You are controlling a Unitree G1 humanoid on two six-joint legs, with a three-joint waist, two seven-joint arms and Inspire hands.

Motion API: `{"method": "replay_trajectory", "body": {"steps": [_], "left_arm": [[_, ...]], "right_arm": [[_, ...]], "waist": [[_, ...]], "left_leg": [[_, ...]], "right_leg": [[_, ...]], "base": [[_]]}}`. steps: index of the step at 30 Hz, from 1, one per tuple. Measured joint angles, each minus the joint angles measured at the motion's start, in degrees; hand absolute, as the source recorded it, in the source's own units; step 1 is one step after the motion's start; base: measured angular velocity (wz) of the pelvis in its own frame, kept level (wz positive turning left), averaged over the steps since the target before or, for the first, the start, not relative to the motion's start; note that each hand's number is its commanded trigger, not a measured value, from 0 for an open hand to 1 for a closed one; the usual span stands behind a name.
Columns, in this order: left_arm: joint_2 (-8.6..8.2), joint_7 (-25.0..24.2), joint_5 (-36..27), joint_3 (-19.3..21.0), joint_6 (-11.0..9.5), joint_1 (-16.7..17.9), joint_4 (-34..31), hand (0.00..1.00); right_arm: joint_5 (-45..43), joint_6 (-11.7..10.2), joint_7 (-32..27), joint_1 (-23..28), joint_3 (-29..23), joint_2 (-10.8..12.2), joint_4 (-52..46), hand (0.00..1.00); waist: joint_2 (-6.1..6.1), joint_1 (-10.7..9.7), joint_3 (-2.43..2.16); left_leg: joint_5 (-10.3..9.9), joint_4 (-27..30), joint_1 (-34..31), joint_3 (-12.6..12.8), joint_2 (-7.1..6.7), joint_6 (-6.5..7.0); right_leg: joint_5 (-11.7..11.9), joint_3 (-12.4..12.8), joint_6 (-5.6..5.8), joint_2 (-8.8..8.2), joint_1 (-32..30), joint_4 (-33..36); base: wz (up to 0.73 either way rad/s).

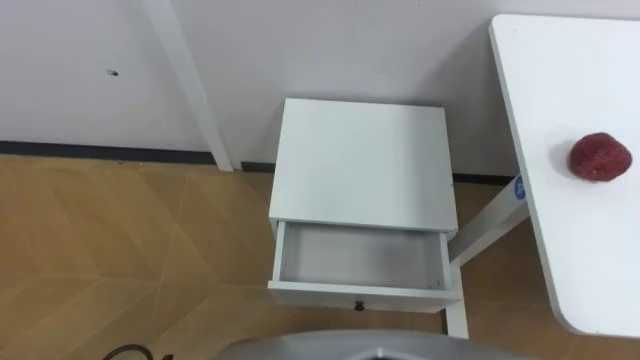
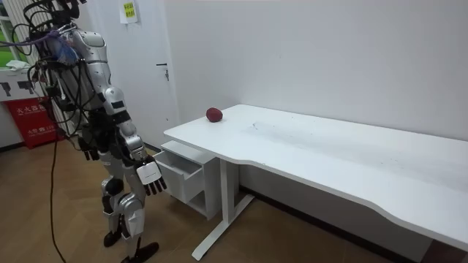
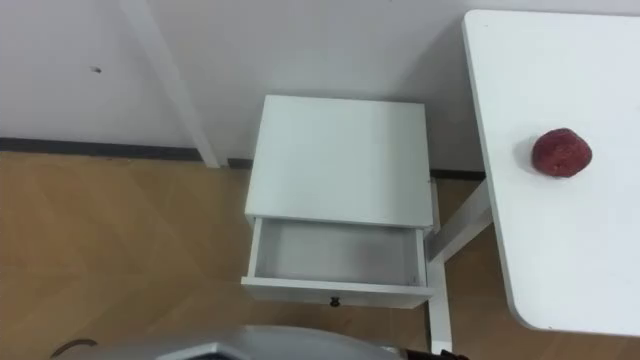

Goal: Put apple and close drawer

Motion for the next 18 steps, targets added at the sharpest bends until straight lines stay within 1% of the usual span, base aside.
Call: {"method": "replay_trajectory", "body": {"steps": [4,11,13,17,18], "left_arm": [[-0.02,0.0,0.14,0.0,0.05,0.1,0.0,0.0],[-0.03,-0.01,0.15,0.11,0.22,0.27,-0.05,0.0],[-0.11,0.0,0.06,0.64,0.92,0.32,-0.05,0.0],[-0.26,0.02,0.03,1.79,1.12,-0.04,-0.02,0.0],[-0.25,0.04,-0.78,2.22,1.08,0.02,-0.02,0.0]], "right_arm": [[0.08,0.0,-0.45,0.01,0.0,0.01,0.0,0.0],[1.16,0.02,-1.44,0.16,-0.2,0.01,-0.06,0.0],[3.61,0.21,-2.15,0.21,-1.68,0.14,-0.06,0.0],[9.29,0.19,-4.52,1.24,-4.8,0.67,-0.16,0.0],[13.32,0.2,-5.21,1.29,-6.53,0.69,-0.03,0.0]], "waist": [[0.28,-0.06,-0.15],[0.33,-0.17,-0.08],[0.45,-0.3,-0.07],[0.65,-0.48,-0.15],[0.73,-0.79,-0.15]], "left_leg": [[0.01,-0.01,-0.02,0.0,0.0,-0.01],[0.01,0.02,-0.03,0.2,0.0,-0.01],[0.01,0.01,-0.03,0.26,0.01,-0.01],[0.02,-0.06,0.09,0.37,0.03,-0.02],[0.02,-0.06,0.09,0.36,0.02,-0.02]], "right_leg": [[0.0,0.01,0.0,0.01,0.08,0.0],[0.0,0.06,0.0,0.02,0.0,0.0],[-0.01,-0.15,0.01,0.02,-0.01,-0.01],[-0.01,-0.07,0.02,0.02,0.01,-0.06],[-0.01,0.06,0.02,0.03,0.0,-0.04]], "base": [[0.0],[0.0],[0.0],[0.0],[0.0]]}}
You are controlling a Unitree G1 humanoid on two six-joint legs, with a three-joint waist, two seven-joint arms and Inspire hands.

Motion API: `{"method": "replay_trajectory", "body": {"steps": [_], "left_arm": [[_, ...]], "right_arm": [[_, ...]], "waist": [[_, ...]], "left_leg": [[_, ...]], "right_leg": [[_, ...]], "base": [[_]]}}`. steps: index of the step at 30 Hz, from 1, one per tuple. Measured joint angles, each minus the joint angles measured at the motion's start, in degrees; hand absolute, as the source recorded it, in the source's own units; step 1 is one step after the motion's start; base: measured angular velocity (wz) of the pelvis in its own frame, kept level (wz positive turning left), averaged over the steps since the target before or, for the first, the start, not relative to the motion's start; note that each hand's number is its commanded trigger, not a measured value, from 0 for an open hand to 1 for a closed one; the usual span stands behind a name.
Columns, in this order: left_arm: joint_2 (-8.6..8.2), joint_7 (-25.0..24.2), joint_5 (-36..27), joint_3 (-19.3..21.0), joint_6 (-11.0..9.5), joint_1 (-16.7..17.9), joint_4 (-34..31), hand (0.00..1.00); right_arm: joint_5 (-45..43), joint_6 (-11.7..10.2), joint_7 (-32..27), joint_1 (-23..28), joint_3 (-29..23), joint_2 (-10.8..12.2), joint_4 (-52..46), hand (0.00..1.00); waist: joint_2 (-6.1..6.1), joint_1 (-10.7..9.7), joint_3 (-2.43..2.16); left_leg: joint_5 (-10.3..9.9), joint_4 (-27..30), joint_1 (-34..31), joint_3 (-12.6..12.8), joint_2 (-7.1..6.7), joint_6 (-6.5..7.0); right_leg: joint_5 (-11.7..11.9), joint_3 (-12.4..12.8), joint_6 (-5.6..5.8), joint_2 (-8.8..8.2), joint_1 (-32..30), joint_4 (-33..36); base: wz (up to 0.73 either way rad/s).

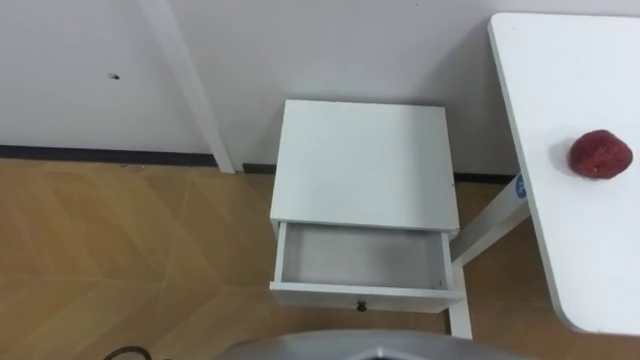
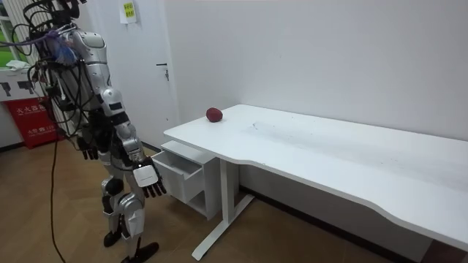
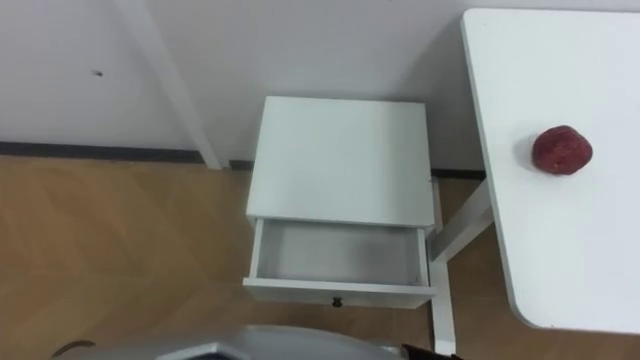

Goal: Put apple and close drawer

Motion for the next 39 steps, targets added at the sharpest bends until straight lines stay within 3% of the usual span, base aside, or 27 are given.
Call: {"method": "replay_trajectory", "body": {"steps": [7,12,16,22,26,29,31,35,39], "left_arm": [[0.55,2.56,-2.18,4.95,-0.57,0.96,-0.81,0.0],[0.67,3.74,-2.19,5.09,-0.91,1.06,-1.78,0.0],[1.05,3.82,-2.22,5.17,-1.29,1.05,-1.84,0.0],[2.83,3.79,-2.94,5.06,-1.35,1.01,-1.79,0.0],[3.38,3.99,-2.36,5.3,-1.37,1.48,-3.47,0.0],[3.4,4.04,-2.07,5.78,-1.62,1.78,-5.3,0.0],[3.63,4.03,-2.09,6.44,-2.0,1.52,-5.57,0.0],[3.67,3.96,-2.2,7.54,-2.45,1.99,-6.12,0.0],[3.59,3.74,-2.11,7.5,-3.19,1.58,-7.24,0.0]], "right_arm": [[22.48,-0.19,-5.27,0.99,-14.64,-0.06,-3.59,0.0],[34.29,-1.06,-9.93,0.94,-20.93,-0.3,-5.25,0.0],[41.44,-2.74,-14.87,1.14,-25.08,-0.25,-9.87,0.0],[46.29,-6.33,-23.36,-0.7,-28.78,-0.4,-17.13,0.0],[49.26,-7.82,-28.6,-1.61,-30.23,-0.57,-21.89,0.0],[49.21,-10.31,-32.87,-2.39,-32.14,-0.98,-27.06,0.0],[49.13,-11.55,-35.38,-2.6,-32.19,-2.27,-29.99,0.0],[46.65,-12.76,-40.76,-3.51,-34.71,-3.98,-35.84,0.0],[37.63,-15.95,-45.77,-3.46,-34.89,-5.17,-46.21,0.0]], "waist": [[-0.3,-4.12,-0.2],[-0.57,-5.38,-0.55],[-0.62,-5.41,-0.56],[-1.67,-5.63,-0.82],[-2.15,-5.61,-0.56],[-2.27,-5.59,-0.43],[-2.35,-5.79,-0.38],[-2.59,-6.7,-0.36],[-2.52,-6.9,-0.3]], "left_leg": [[0.02,0.03,-0.02,0.42,0.07,-0.04],[0.03,0.0,-0.2,1.55,0.2,-0.03],[0.04,0.01,-0.38,2.01,0.23,-0.01],[0.2,0.08,-1.22,2.23,0.15,0.08],[0.21,0.14,-2.06,2.24,0.15,0.1],[0.23,0.5,-3.31,2.22,0.19,0.12],[0.24,0.45,-3.5,2.22,0.19,0.16],[0.38,-0.3,-3.17,2.37,0.11,0.24],[0.49,-0.29,-3.38,2.48,0.12,0.19]], "right_leg": [[-0.04,-0.23,0.06,-0.02,-0.21,0.03],[-0.04,0.81,0.05,-0.01,-0.64,0.26],[-0.04,1.42,0.05,-0.02,-1.54,0.43],[-0.04,1.46,0.04,-0.13,-2.39,0.4],[-0.04,1.48,0.05,-0.13,-3.11,0.34],[-0.04,1.58,0.04,-0.12,-4.16,0.93],[-0.04,1.72,0.05,-0.12,-4.42,1.2],[-0.04,1.62,0.05,-0.19,-4.52,1.14],[-0.04,1.71,0.05,-0.17,-5.05,1.23]], "base": [[-0.02],[-0.13],[-0.08],[-0.01],[0.0],[0.0],[0.0],[-0.01],[-0.02]]}}
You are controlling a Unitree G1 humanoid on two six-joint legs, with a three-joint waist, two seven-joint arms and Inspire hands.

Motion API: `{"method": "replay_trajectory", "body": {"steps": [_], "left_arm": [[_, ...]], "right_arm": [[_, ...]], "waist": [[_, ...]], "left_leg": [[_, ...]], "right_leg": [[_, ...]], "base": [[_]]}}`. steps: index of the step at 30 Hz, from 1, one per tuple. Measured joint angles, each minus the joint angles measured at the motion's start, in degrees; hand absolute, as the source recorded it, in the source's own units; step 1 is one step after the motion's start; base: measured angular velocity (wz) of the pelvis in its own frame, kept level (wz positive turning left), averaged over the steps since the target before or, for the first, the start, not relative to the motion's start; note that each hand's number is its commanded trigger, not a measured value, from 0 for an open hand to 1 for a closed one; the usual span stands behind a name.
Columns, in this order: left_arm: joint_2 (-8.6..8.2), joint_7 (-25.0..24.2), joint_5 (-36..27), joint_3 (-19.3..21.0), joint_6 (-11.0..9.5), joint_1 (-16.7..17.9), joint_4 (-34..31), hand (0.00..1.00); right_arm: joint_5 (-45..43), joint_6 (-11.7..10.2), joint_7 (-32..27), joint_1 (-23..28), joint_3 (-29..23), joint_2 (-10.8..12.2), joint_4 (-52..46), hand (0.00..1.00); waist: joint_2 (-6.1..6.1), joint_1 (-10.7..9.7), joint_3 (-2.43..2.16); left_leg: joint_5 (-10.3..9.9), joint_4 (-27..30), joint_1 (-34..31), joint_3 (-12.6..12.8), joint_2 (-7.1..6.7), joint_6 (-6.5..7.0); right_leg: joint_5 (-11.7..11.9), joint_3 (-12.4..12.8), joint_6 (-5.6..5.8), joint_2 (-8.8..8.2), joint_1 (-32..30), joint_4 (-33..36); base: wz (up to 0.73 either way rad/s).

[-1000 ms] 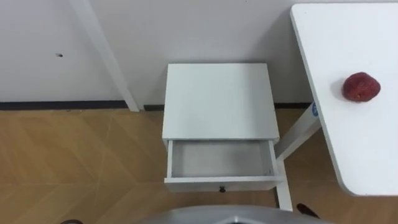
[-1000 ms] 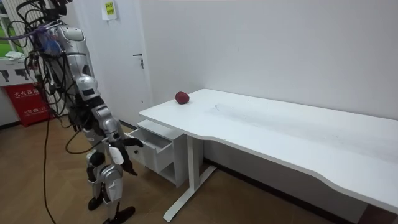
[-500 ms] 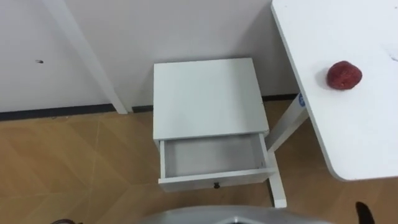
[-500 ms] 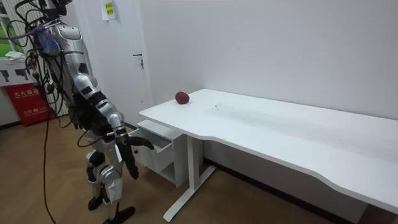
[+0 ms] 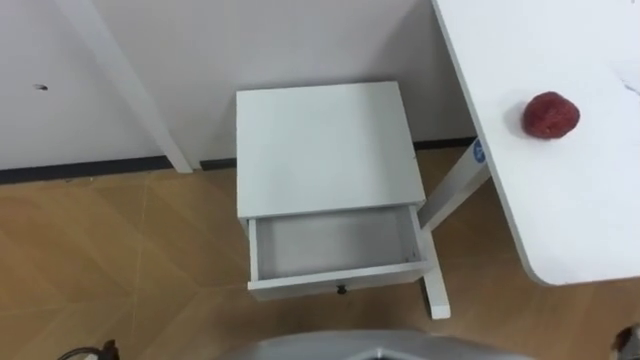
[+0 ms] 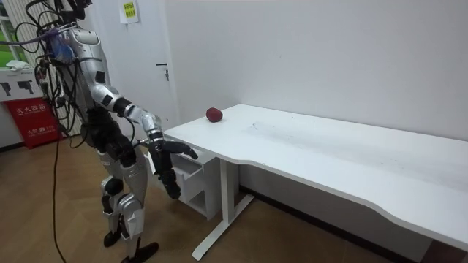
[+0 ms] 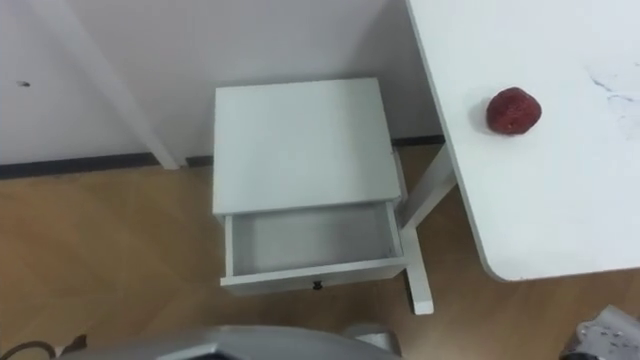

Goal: Put apple and close drawer

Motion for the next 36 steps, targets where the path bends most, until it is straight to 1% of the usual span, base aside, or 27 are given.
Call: {"method": "replay_trajectory", "body": {"steps": [1,2,4,5,6,7,9,11,12,15,16,17,19,20,21,22,23,27,28,30,33,36], "left_arm": [[-0.01,-0.3,-0.03,-0.01,-0.68,0.0,-0.46,0.0],[-0.01,-0.34,-0.03,-0.05,-0.97,0.0,-0.64,0.0],[-0.05,-0.61,0.0,-0.08,-1.8,0.16,-0.58,0.0],[-0.05,-0.62,-0.03,-0.13,-1.91,0.17,-0.57,0.0],[-0.04,-0.54,-0.11,-0.24,-2.1,0.18,-0.34,0.0],[-0.03,-0.44,-0.22,-0.72,-2.22,0.14,0.02,0.0],[-0.06,-0.44,-0.18,-1.5,-2.62,0.12,0.03,0.0],[-0.04,-0.42,-0.21,-1.7,-2.91,0.13,0.07,0.0],[-0.04,-0.42,-0.16,-2.12,-2.96,0.17,0.07,0.0],[-0.28,-0.41,-0.19,-2.8,-2.97,0.39,0.21,0.0],[-0.34,-0.42,-0.19,-3.17,-2.97,0.67,0.25,0.0],[-0.34,-0.42,-0.21,-3.47,-2.97,0.79,0.29,0.0],[-0.34,-0.41,-0.27,-4.62,-2.9,1.2,0.7,0.0],[-0.34,-0.41,-0.21,-5.04,-2.89,1.26,0.72,0.0],[-0.44,-0.46,-0.01,-5.5,-2.89,1.46,0.73,0.0],[-0.53,-0.49,0.0,-5.78,-2.86,1.52,0.72,0.0],[-0.61,-0.51,0.01,-5.78,-2.86,1.52,0.71,0.0],[-0.63,-0.7,-0.02,-5.83,-2.41,1.6,0.69,0.0],[-0.63,-0.88,-0.01,-5.98,-2.35,1.61,0.69,0.0],[-0.63,-1.6,0.0,-6.46,-2.34,1.67,0.68,0.0],[-0.63,-2.53,0.01,-7.43,-2.35,1.64,0.53,0.0],[-0.63,-3.19,0.02,-7.49,-2.35,1.73,0.24,0.0]], "right_arm": [[-3.59,-0.63,-1.41,0.21,0.02,0.0,-3.36,0.0],[-4.97,-1.0,-2.05,0.33,0.01,-0.02,-4.88,0.0],[-12.02,-1.77,-4.76,0.4,0.27,-0.02,-10.62,0.0],[-14.23,-2.1,-5.42,0.4,0.71,-0.08,-11.74,0.0],[-18.75,-2.95,-6.97,0.42,2.21,-0.2,-13.44,0.0],[-23.79,-3.12,-8.54,0.54,3.79,-0.21,-15.21,0.0],[-29.93,-3.09,-10.2,1.1,5.88,-0.2,-18.18,0.0],[-33.59,-3.17,-11.38,0.99,7.01,-0.21,-20.67,0.0],[-35.75,-3.3,-11.69,1.08,8.04,-0.25,-21.63,0.0],[-41.62,-3.27,-11.46,1.1,10.9,-0.24,-21.79,0.0],[-44.42,-3.24,-10.87,1.08,12.37,-0.24,-21.8,0.0],[-45.45,-3.2,-10.39,1.08,13.02,-0.24,-21.8,0.0],[-46.95,-2.54,-7.88,0.96,15.46,-0.24,-21.81,0.0],[-47.21,-2.28,-7.28,0.95,15.9,-0.24,-21.81,0.0],[-48.47,-1.65,-6.21,0.96,16.96,-0.24,-21.8,0.0],[-48.83,-1.41,-4.66,1.01,17.64,-0.23,-21.8,0.0],[-49.01,-1.19,-3.86,1.01,17.89,-0.24,-21.8,0.0],[-50.49,-0.74,1.33,0.97,21.28,-0.28,-21.89,0.0],[-50.89,-0.25,3.14,0.96,22.32,-0.29,-21.89,0.0],[-51.14,0.14,5.53,0.94,24.0,-0.38,-21.89,0.0],[-51.2,0.18,9.41,0.95,25.74,-0.48,-21.88,0.0],[-52.51,0.34,13.12,1.02,26.53,-0.48,-21.87,0.0]], "waist": [[0.07,0.03,0.01],[0.11,0.02,0.01],[0.29,0.32,-0.09],[0.29,0.42,-0.03],[0.26,0.64,-0.02],[0.27,0.84,-0.02],[0.27,1.62,-0.02],[0.27,1.93,-0.03],[0.27,2.45,-0.03],[0.38,3.35,-0.09],[0.43,3.38,-0.06],[0.42,3.41,-0.04],[0.42,3.48,-0.01],[0.61,3.58,-0.08],[0.61,3.99,-0.06],[0.6,4.3,-0.04],[0.4,4.47,0.09],[0.28,5.11,0.14],[0.12,5.25,0.32],[0.06,5.59,0.3],[-0.05,6.03,0.35],[-0.08,6.31,0.38]], "left_leg": [[0.0,-0.17,-0.14,0.03,0.0,0.0],[0.0,-0.16,-0.24,0.08,0.01,0.0],[0.0,-0.08,-0.81,0.4,0.04,-0.01],[0.02,0.0,-0.83,0.48,0.04,0.01],[0.12,-0.04,-0.71,0.69,0.04,0.01],[0.13,-0.07,-0.57,0.84,0.05,0.01],[0.13,-0.08,-0.47,1.06,0.06,0.01],[0.13,-0.01,-0.59,1.03,0.06,0.01],[0.12,0.09,-0.76,0.88,0.08,0.01],[0.12,0.04,-0.72,0.74,0.09,0.01],[0.13,0.06,-0.72,0.74,0.09,0.01],[0.13,0.05,-0.72,0.73,0.09,0.01],[0.14,0.0,-0.72,0.73,0.09,0.02],[0.14,-0.05,-0.69,0.73,0.08,0.02],[0.14,-0.09,-0.61,0.73,0.08,0.02],[0.15,-0.07,-0.4,0.74,0.08,0.01],[0.15,-0.07,-0.19,0.74,0.08,0.01],[0.42,-0.82,0.49,0.86,0.05,-0.03],[0.45,-1.04,0.97,0.86,0.05,-0.08],[0.52,-1.57,1.6,0.86,0.04,-0.17],[0.58,-1.76,1.83,0.77,0.03,-0.19],[0.58,-1.75,1.82,0.61,0.04,-0.19]], "right_leg": [[0.0,0.06,0.0,0.0,-0.18,0.01],[0.0,0.13,0.0,0.01,-0.36,0.03],[0.0,0.42,0.0,0.05,-1.02,0.1],[0.01,0.46,-0.01,0.05,-1.09,0.16],[0.01,0.64,-0.01,0.04,-1.19,0.24],[0.01,0.83,-0.01,0.04,-1.2,0.28],[0.01,1.04,-0.01,0.03,-1.19,0.26],[0.01,0.96,-0.01,0.03,-1.18,0.25],[0.01,0.74,-0.01,0.03,-1.2,0.23],[0.02,0.55,-0.01,0.03,-1.07,0.18],[0.02,0.55,-0.01,0.03,-1.03,0.17],[0.02,0.54,-0.01,0.03,-1.02,0.17],[0.01,0.52,-0.01,0.03,-1.0,0.15],[0.01,0.52,-0.01,0.03,-1.0,0.13],[0.01,0.53,-0.01,0.03,-0.99,0.11],[0.01,0.55,-0.01,0.03,-0.88,0.11],[0.01,0.55,-0.01,0.03,-0.82,0.11],[0.01,0.5,-0.01,0.0,-0.56,0.11],[0.01,0.49,-0.01,0.01,-0.16,0.02],[0.01,0.46,-0.01,0.03,0.17,-0.03],[0.01,0.16,-0.01,0.03,0.33,-0.05],[0.01,-0.06,-0.01,0.03,0.36,-0.06]], "base": [[0.0],[-0.04],[-0.07],[-0.07],[-0.07],[-0.08],[-0.03],[0.02],[0.04],[0.04],[0.0],[0.0],[0.0],[0.0],[0.0],[0.0],[0.0],[0.0],[0.0],[0.0],[0.0],[0.01]]}}
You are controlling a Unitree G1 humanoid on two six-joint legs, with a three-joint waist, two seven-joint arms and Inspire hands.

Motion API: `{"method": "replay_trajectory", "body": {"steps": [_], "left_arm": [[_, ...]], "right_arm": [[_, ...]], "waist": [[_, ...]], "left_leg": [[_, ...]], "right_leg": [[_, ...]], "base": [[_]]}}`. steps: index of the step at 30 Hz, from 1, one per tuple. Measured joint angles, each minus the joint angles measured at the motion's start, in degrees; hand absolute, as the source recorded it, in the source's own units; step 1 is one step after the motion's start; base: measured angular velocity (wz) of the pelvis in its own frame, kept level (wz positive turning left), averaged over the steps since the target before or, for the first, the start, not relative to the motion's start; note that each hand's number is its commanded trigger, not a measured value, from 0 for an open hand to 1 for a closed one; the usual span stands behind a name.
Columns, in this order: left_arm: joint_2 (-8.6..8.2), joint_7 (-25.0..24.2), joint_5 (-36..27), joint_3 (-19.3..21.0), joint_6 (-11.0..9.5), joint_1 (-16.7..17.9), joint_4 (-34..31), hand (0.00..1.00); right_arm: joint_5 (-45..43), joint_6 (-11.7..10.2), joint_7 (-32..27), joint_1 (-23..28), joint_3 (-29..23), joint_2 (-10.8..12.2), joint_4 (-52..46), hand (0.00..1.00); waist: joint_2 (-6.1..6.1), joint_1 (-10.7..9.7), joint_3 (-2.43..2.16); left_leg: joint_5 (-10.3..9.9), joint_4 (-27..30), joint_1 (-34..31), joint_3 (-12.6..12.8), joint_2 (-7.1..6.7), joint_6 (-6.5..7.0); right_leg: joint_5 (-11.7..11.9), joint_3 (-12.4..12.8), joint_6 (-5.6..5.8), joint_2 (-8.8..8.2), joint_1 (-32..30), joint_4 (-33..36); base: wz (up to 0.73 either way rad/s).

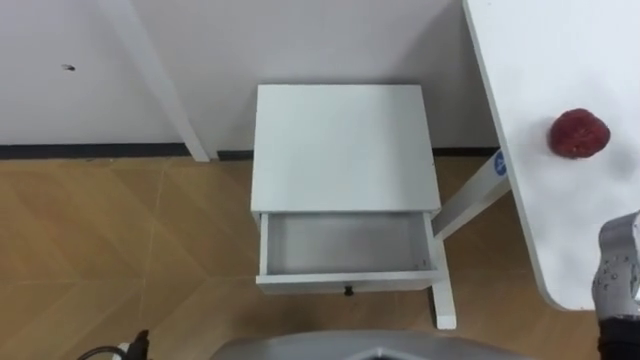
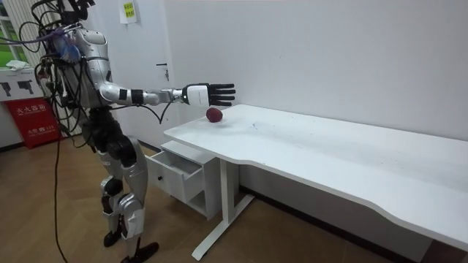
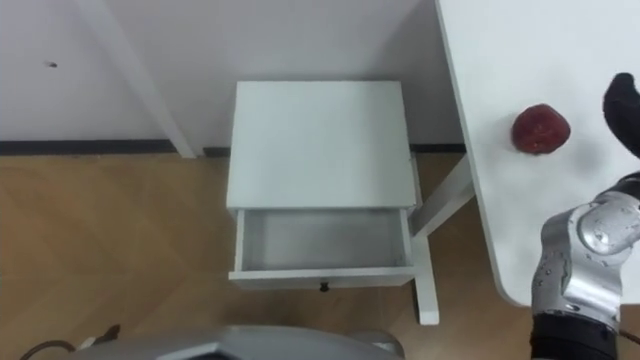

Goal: Put apple and close drawer

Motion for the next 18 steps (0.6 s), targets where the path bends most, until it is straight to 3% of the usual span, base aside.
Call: {"method": "replay_trajectory", "body": {"steps": [6,12,18], "left_arm": [[0.0,-0.82,0.56,0.02,0.01,0.19,-0.55,0.0],[0.04,-0.79,0.6,0.0,0.62,0.18,-1.61,0.0],[0.15,-1.08,0.56,0.02,0.71,0.2,-1.46,0.0]], "right_arm": [[-5.36,1.42,7.29,0.05,0.69,-0.13,0.75,0.0],[-10.28,4.92,13.65,-0.2,2.33,-2.21,4.21,0.0],[-10.41,6.08,18.15,-0.54,2.34,-3.88,6.58,0.0]], "waist": [[-0.64,0.27,0.05],[-0.59,0.28,-0.06],[-0.7,0.18,-0.09]], "left_leg": [[-0.01,0.11,0.38,-0.16,0.0,0.0],[-0.01,0.48,0.28,-0.14,0.05,0.0],[-0.01,0.82,0.25,-0.12,0.07,0.0]], "right_leg": [[0.0,-0.22,0.0,0.0,0.56,-0.1],[0.01,-0.57,-0.01,-0.04,0.58,-0.06],[0.03,-0.59,-0.04,-0.05,0.69,0.06]], "base": [[0.02],[0.0],[0.0]]}}
